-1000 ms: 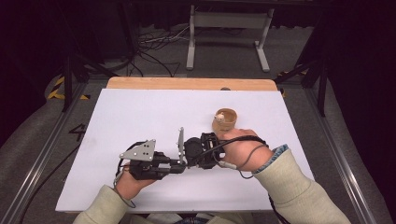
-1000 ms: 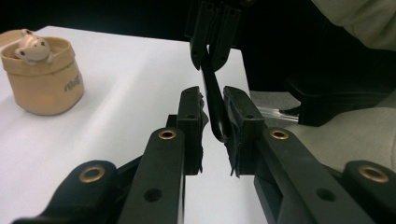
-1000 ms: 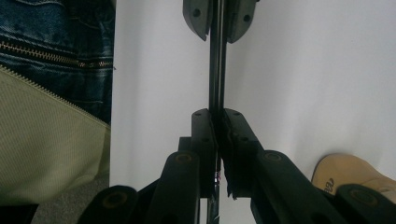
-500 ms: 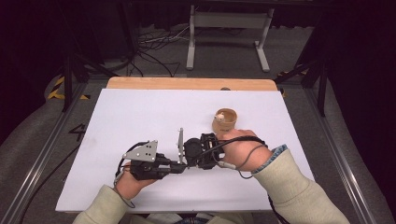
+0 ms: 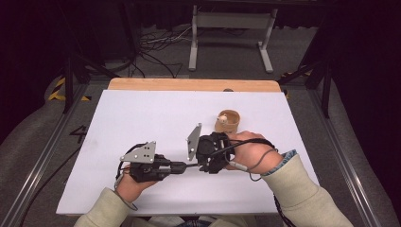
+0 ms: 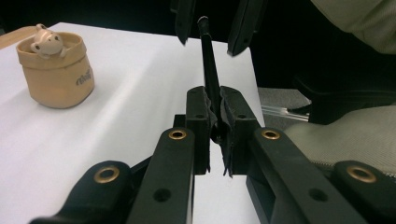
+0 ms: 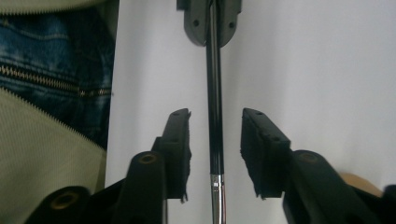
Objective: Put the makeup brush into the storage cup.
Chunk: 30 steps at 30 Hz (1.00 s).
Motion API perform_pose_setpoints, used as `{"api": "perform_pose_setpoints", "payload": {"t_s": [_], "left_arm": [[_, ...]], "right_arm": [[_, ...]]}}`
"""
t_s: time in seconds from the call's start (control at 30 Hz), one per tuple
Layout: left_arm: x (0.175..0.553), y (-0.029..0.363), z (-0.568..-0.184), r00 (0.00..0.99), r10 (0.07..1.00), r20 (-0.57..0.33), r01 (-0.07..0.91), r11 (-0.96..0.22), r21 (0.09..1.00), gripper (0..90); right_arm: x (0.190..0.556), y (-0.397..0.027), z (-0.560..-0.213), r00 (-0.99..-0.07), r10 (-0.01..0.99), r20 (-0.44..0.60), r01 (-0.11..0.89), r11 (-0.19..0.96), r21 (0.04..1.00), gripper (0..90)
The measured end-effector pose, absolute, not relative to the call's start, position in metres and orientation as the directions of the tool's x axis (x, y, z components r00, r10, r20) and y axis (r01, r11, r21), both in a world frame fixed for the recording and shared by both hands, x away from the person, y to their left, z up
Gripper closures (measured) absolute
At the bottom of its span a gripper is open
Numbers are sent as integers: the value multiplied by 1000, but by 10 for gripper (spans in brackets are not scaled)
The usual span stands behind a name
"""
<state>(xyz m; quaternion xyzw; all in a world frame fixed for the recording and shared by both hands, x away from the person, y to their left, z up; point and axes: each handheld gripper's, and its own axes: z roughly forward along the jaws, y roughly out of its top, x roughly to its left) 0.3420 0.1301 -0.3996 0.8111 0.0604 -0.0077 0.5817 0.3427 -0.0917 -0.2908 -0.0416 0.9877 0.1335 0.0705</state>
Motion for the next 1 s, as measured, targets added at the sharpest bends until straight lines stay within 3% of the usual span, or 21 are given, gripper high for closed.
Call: {"api": "perform_pose_setpoints", "payload": {"t_s": [0.47,1.0], "left_arm": [[344,137,-401,992,92,-92,114,-285,952,833],[346,141,-402,991,78,-106,122,-252,960,833]], "right_arm": [[341,-124,-288,-976,-28,-217,-136,856,499,530],[351,-173,-314,-987,65,-145,-58,700,712,575]]}}
